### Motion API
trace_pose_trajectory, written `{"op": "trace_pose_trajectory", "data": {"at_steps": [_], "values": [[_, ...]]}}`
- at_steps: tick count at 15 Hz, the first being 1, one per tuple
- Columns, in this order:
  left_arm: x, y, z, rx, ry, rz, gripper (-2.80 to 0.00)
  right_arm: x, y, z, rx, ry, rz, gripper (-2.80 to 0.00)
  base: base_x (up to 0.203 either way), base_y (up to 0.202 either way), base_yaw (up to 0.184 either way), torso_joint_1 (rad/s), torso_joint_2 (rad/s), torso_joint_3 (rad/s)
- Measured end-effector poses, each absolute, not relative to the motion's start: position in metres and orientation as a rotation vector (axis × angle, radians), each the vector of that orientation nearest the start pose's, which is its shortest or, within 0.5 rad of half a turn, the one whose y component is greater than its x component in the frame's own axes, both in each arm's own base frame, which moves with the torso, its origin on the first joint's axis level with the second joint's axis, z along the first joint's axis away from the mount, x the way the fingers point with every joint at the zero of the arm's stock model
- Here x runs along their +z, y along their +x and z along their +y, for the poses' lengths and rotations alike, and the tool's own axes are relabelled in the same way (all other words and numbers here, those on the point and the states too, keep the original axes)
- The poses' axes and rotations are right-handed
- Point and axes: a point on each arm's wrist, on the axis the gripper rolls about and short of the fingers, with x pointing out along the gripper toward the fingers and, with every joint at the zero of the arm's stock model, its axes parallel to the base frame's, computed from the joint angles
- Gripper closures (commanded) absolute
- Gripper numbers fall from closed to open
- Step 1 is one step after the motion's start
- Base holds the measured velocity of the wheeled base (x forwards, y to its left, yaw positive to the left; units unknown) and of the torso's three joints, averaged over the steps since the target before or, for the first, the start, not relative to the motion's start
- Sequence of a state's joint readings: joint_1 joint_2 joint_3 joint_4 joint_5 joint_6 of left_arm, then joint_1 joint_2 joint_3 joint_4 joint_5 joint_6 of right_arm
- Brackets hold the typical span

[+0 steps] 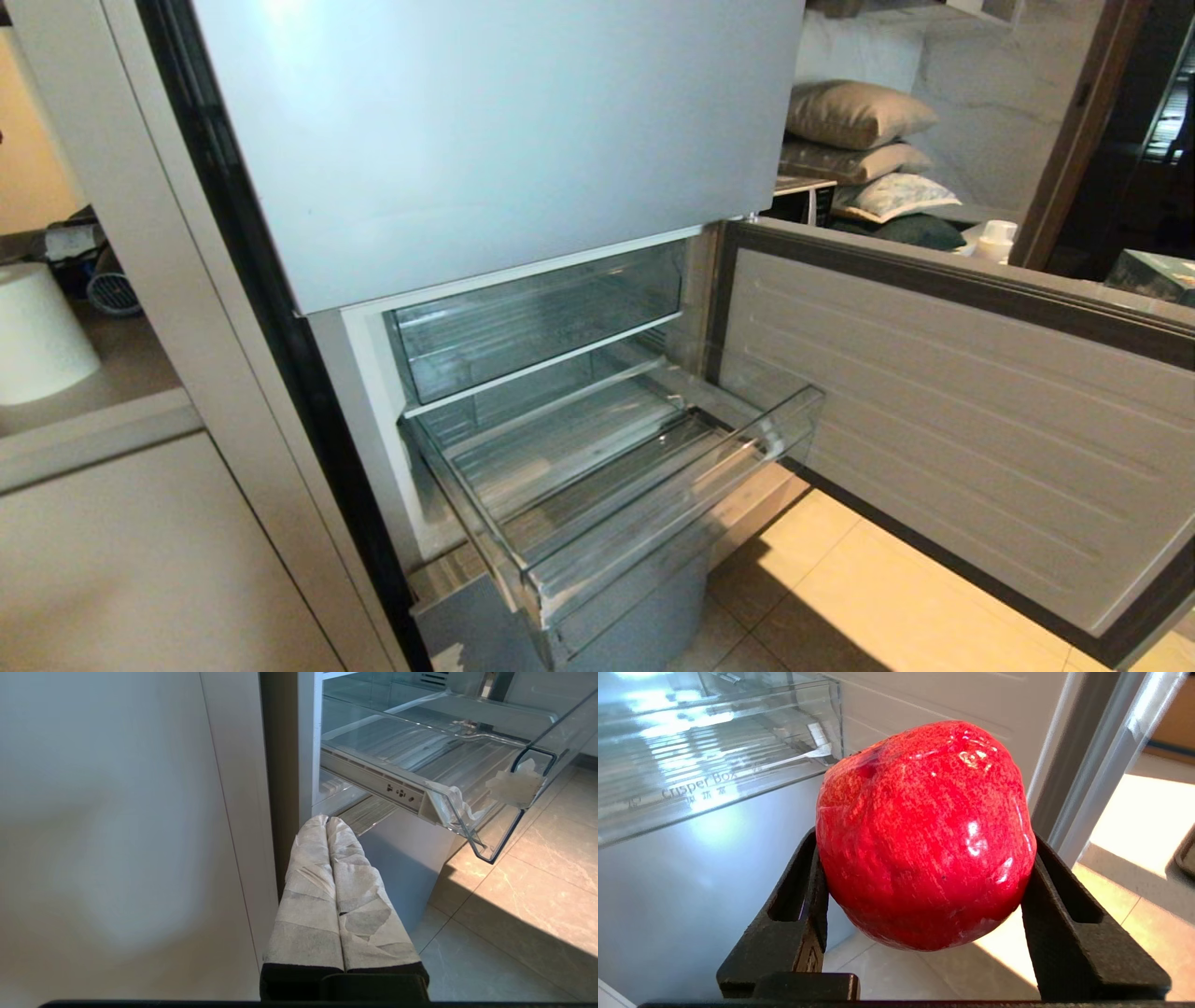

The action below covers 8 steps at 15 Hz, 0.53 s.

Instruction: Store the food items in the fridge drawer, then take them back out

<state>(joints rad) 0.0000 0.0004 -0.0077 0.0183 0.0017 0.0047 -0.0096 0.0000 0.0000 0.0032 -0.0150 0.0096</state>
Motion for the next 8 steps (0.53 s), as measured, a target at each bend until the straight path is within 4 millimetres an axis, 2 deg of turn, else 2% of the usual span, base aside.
{"op": "trace_pose_trajectory", "data": {"at_steps": [2, 4, 6, 8], "values": [[0.076, -0.023, 0.000, 0.002, 0.004, 0.011, 0.00, 0.077, -0.023, 0.000, -0.029, -0.031, -0.001, 0.00, 0.000, 0.000, 0.000, 0.000, 0.00, 0.000], [0.076, -0.023, 0.000, 0.002, 0.004, 0.011, 0.00, 0.092, -0.028, -0.001, -0.069, -0.028, -0.046, 0.00, 0.000, 0.000, 0.000, 0.000, 0.00, 0.000], [0.076, -0.023, 0.000, 0.002, 0.005, 0.011, 0.00, 0.127, -0.034, -0.003, -0.150, 0.015, -0.115, 0.00, 0.000, 0.000, 0.000, 0.000, 0.00, 0.000], [0.076, -0.023, 0.000, 0.002, 0.004, 0.011, 0.00, 0.178, -0.037, -0.003, -0.252, 0.079, -0.179, 0.00, 0.000, 0.000, 0.000, 0.000, 0.00, 0.000]]}}
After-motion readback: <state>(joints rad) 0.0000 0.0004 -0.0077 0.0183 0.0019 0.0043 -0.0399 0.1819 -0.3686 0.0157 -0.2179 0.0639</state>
